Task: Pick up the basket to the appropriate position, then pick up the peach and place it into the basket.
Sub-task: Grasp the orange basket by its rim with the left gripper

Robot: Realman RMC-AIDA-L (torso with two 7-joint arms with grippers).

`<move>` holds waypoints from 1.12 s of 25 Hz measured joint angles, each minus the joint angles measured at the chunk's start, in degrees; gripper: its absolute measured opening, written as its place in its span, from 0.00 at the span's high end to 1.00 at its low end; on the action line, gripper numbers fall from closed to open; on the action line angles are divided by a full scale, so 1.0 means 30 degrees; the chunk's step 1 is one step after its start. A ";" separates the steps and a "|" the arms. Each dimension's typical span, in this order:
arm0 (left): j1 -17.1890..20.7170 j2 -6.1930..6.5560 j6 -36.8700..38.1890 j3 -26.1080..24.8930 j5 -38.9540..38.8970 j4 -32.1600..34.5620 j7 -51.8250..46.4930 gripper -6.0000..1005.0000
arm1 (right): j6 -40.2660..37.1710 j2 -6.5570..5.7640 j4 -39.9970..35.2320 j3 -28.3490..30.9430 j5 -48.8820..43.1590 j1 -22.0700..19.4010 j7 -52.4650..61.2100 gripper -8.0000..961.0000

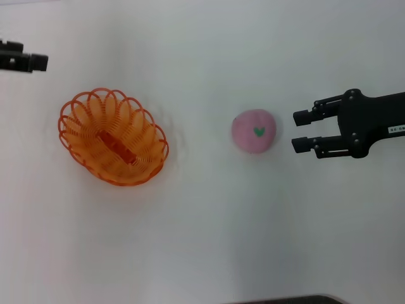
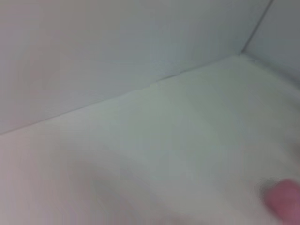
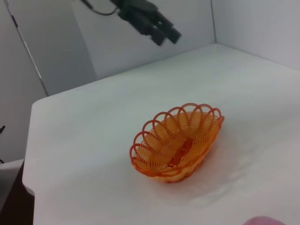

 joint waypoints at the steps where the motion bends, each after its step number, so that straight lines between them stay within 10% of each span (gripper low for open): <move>1: -0.0442 0.0068 -0.0514 0.0623 0.1007 0.0121 -0.0614 0.31 | -0.0025 0.0019 -0.0043 -0.0004 0.0004 0.0011 -0.0002 0.41; 11: -0.4716 0.0652 -0.4218 0.3099 0.8638 -0.5109 -0.2554 0.32 | -0.0017 0.0033 -0.0045 -0.0193 -0.0004 0.0167 -0.0047 0.41; 28: -0.4875 0.0314 -0.6304 0.3817 0.8814 -0.8273 -0.2482 0.33 | 0.0089 0.0278 0.0047 -0.0201 0.0006 0.0274 -0.0076 0.41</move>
